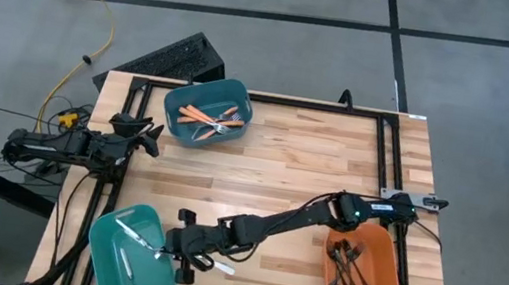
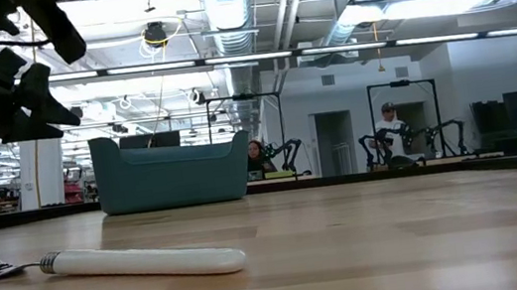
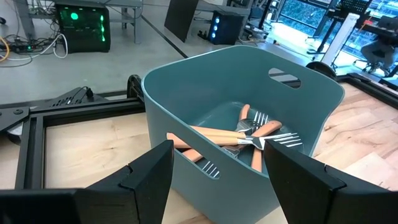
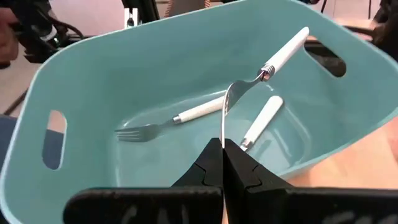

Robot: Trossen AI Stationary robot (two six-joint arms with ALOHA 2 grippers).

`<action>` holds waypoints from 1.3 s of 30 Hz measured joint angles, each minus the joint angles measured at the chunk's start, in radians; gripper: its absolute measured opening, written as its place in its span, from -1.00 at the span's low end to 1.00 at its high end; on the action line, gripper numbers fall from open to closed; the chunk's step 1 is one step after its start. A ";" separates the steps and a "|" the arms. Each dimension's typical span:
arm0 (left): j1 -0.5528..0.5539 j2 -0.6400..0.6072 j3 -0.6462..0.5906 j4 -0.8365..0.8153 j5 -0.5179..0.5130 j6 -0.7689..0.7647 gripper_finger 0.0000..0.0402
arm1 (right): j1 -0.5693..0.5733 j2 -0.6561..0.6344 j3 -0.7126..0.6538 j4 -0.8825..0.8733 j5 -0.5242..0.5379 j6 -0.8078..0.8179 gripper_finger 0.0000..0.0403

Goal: Sort silverware by color (type)
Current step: Put the white fork into the green bin

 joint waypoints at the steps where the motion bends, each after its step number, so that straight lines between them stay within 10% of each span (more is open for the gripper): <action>1: 0.000 0.000 0.000 0.000 0.000 0.000 0.17 | 0.000 0.001 0.006 -0.001 0.000 -0.008 -0.93; 39: 0.000 0.000 0.000 0.000 -0.001 0.000 0.17 | 0.014 0.005 0.009 -0.028 -0.019 0.045 -0.93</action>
